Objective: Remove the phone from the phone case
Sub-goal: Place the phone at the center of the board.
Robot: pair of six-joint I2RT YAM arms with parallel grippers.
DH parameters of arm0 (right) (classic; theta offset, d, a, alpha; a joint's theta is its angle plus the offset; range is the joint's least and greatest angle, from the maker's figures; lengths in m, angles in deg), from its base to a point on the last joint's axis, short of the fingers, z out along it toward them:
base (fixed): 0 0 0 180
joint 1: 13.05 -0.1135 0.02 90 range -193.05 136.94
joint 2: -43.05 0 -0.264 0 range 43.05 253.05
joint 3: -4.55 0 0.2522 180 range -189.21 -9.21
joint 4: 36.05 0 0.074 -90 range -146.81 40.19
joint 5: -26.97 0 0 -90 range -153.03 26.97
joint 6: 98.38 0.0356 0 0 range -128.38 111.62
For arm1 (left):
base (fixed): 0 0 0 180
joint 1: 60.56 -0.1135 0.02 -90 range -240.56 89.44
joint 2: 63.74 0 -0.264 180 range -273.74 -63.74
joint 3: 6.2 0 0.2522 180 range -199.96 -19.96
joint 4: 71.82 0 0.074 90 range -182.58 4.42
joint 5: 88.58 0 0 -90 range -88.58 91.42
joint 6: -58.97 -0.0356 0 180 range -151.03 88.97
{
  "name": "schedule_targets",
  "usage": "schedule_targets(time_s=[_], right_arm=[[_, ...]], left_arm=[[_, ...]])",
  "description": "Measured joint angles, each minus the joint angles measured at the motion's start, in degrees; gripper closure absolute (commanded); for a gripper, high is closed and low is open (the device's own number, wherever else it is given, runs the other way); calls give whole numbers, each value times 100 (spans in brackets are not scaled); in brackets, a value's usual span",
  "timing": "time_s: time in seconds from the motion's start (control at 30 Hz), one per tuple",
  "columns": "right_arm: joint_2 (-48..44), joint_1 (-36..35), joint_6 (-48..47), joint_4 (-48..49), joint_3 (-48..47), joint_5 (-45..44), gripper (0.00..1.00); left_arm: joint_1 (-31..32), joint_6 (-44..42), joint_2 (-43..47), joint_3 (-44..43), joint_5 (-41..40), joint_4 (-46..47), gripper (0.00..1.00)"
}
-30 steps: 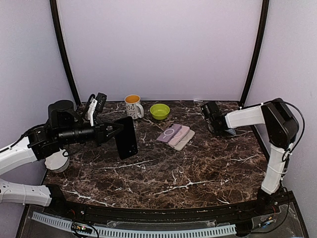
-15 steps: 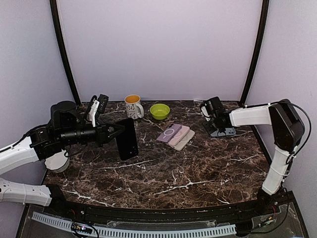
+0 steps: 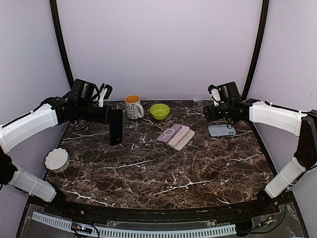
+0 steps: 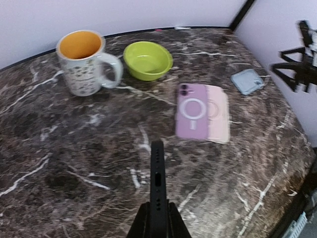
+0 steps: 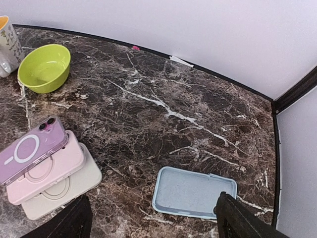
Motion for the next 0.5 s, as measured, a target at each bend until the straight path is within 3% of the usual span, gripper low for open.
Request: schedule_targets(time_s=[0.23, 0.5], right_arm=[[-177, -175, 640, -804, -4, -105, 9], [-258, -494, 1241, -1648, -4, -363, 9]], left_arm=[[-737, -251, -1814, -1456, -802, -1403, 100], [-1073, -251, -3504, -2883, -2835, -2564, 100]])
